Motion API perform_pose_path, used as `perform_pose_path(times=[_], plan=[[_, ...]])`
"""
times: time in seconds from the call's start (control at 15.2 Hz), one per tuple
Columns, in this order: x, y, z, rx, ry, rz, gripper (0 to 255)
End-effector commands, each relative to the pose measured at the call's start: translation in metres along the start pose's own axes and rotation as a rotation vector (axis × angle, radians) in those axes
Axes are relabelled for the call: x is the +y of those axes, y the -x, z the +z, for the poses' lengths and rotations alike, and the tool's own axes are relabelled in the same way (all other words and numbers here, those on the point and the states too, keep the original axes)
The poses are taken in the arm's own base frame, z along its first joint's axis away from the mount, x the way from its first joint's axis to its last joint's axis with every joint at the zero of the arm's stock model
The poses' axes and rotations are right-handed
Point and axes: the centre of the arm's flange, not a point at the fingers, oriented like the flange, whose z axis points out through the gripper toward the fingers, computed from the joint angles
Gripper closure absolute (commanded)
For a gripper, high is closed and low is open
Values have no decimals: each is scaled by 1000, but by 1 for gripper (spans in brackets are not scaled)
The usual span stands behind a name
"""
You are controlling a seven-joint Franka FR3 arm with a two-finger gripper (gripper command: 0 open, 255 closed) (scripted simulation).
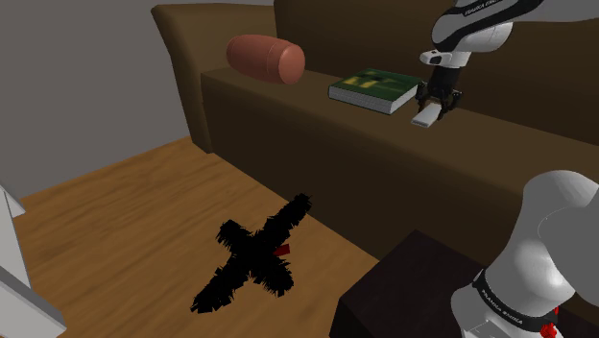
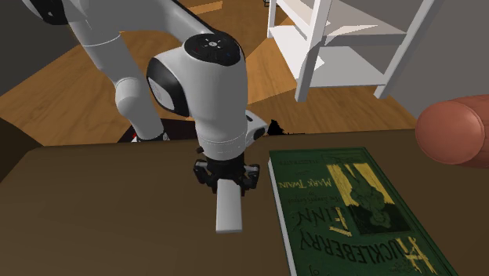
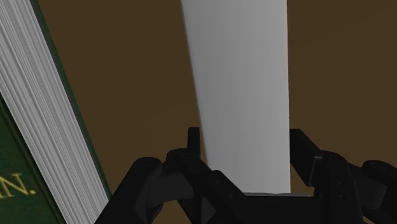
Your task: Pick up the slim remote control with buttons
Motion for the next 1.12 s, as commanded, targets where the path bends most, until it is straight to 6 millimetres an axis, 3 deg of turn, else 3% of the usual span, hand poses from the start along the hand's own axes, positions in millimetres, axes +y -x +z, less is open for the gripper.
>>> perform_pose_path(times=[0.0, 0.4, 1.06], plan=[[-1, 0, 1, 0, -1, 2, 255], [0, 0, 2, 0, -2, 1, 255], [0, 0, -51, 0, -2, 1, 255]])
